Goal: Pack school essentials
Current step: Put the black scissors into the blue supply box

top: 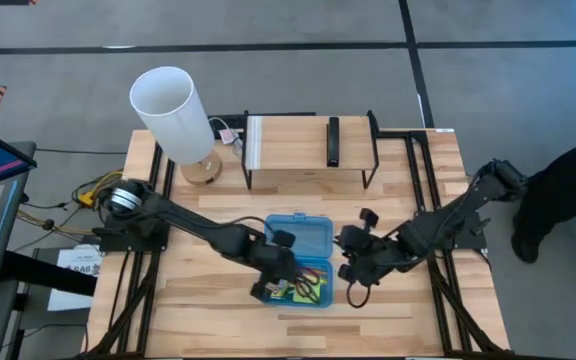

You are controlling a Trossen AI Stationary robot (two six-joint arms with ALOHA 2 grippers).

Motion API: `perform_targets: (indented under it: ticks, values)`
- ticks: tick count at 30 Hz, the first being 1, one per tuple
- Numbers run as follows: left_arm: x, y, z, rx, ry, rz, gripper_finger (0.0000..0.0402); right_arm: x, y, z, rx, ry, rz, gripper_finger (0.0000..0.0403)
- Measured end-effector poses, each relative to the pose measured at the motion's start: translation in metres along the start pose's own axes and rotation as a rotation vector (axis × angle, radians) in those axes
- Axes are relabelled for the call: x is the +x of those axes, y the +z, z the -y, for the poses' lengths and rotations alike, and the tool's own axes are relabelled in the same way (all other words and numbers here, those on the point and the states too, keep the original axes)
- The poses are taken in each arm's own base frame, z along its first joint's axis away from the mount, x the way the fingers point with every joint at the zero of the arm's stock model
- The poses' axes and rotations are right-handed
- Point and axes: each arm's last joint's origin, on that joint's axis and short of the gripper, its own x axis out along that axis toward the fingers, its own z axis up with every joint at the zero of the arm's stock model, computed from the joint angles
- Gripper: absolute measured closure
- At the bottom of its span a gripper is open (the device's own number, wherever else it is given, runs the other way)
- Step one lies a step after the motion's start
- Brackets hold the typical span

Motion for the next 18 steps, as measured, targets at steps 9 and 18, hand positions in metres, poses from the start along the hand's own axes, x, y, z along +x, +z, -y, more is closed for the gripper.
perform_targets:
  ticks: [9, 18]
  values:
    - [0.035, 0.033, -0.005, 0.084, -0.024, -0.053, 0.0340, -0.012, -0.011, -0.003, 0.004, -0.029, 0.003, 0.0337]
    - [0.056, 0.026, -0.013, 0.064, -0.047, -0.131, 0.0340, -0.012, -0.011, -0.002, 0.021, -0.033, 0.004, 0.0337]
